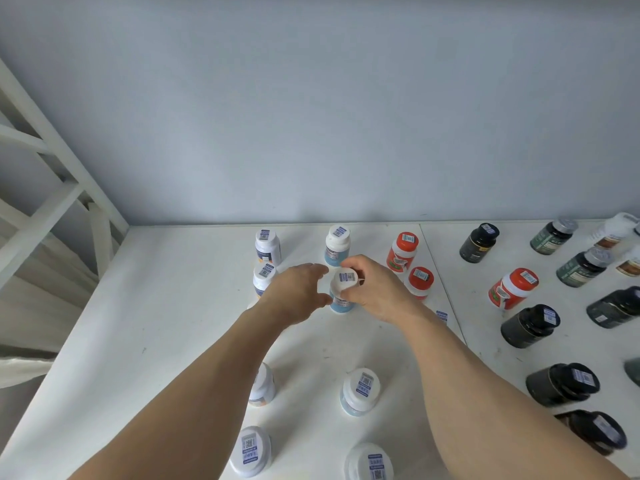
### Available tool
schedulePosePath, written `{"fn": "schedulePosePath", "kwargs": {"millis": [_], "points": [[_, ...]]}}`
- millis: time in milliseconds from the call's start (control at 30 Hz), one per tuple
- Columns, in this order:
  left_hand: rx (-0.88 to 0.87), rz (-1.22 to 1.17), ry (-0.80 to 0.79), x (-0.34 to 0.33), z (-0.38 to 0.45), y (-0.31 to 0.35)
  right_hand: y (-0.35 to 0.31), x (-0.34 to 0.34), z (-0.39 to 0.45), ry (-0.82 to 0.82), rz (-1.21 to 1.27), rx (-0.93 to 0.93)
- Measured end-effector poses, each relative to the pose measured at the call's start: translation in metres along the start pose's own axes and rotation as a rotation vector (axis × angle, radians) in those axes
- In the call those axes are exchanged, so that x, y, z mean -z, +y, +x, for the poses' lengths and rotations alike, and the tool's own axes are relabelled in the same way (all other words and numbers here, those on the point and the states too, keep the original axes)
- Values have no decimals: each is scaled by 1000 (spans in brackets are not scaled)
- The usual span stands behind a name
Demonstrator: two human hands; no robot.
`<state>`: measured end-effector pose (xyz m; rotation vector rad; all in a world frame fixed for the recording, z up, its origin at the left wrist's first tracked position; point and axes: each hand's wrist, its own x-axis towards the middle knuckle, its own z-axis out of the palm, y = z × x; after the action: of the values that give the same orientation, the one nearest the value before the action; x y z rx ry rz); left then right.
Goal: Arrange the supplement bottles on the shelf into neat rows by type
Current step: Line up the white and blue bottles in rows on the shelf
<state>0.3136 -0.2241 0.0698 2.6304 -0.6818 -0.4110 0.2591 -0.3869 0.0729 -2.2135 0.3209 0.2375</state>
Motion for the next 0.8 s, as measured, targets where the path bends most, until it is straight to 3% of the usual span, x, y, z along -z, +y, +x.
{"fn": "schedulePosePath", "kwargs": {"millis": [167,333,600,800], "points": [[-26,-32,-8,8,6,-3,-6,6,-2,-67,25,-18],[21,-87,17,17,20,-6,-18,27,28,155,22,8],[112,-118,65,21,45,-9,-21,22,87,48,-82,-24],[169,-240,52,18,60,-11,-13,20,102,108,-91,-19]]}}
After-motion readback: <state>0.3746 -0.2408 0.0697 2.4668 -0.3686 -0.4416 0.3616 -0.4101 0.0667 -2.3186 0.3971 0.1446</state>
